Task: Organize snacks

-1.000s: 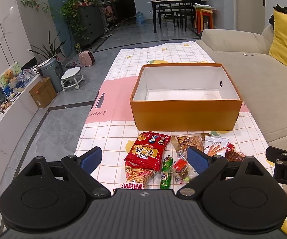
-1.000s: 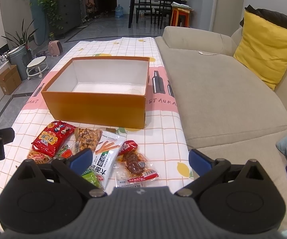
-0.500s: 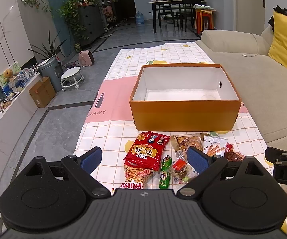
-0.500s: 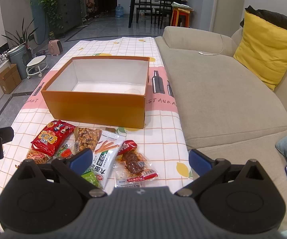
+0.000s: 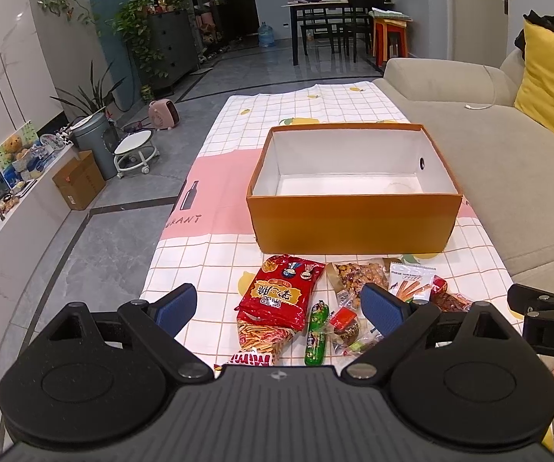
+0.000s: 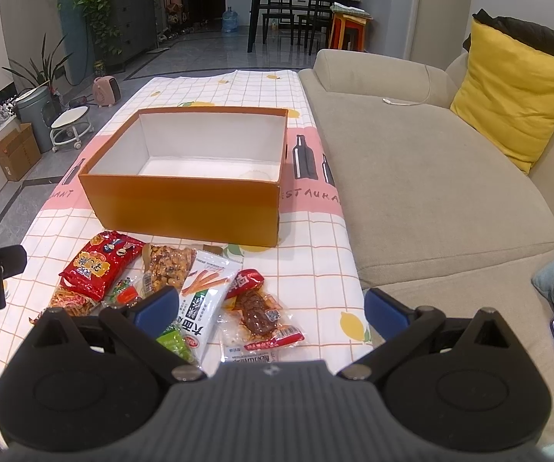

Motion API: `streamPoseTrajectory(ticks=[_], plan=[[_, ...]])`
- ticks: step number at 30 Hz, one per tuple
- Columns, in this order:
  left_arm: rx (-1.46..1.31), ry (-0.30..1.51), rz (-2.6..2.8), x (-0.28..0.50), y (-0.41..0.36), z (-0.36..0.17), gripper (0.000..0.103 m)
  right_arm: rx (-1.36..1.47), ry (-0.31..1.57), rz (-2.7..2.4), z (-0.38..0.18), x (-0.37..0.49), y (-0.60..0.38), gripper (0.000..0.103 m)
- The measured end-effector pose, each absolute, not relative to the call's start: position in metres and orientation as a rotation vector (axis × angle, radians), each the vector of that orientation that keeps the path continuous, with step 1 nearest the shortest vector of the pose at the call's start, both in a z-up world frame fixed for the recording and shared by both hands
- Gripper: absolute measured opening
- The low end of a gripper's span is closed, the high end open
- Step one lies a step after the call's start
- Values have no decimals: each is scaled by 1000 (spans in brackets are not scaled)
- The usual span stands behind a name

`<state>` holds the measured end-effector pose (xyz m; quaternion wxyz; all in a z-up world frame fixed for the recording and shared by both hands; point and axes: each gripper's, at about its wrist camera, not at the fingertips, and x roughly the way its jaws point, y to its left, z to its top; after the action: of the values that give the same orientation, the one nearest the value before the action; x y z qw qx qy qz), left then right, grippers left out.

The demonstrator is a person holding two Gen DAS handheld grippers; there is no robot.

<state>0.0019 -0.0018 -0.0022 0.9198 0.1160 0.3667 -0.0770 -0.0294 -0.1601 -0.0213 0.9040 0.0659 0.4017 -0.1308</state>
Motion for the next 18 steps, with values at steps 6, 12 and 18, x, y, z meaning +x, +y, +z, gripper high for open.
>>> streamPoseTrajectory(ticks=[6,12,18], plan=[[239,755,-157,2,-2,-2,103,136,830,-271,-21,-30,-161,99],[238,755,-158,2,-2,-3,103,137,831,-271,-21,-30,-161,99],[239,757,-163,2,-3,-3,103,139,831,-270,-21,-30,-161,99]])
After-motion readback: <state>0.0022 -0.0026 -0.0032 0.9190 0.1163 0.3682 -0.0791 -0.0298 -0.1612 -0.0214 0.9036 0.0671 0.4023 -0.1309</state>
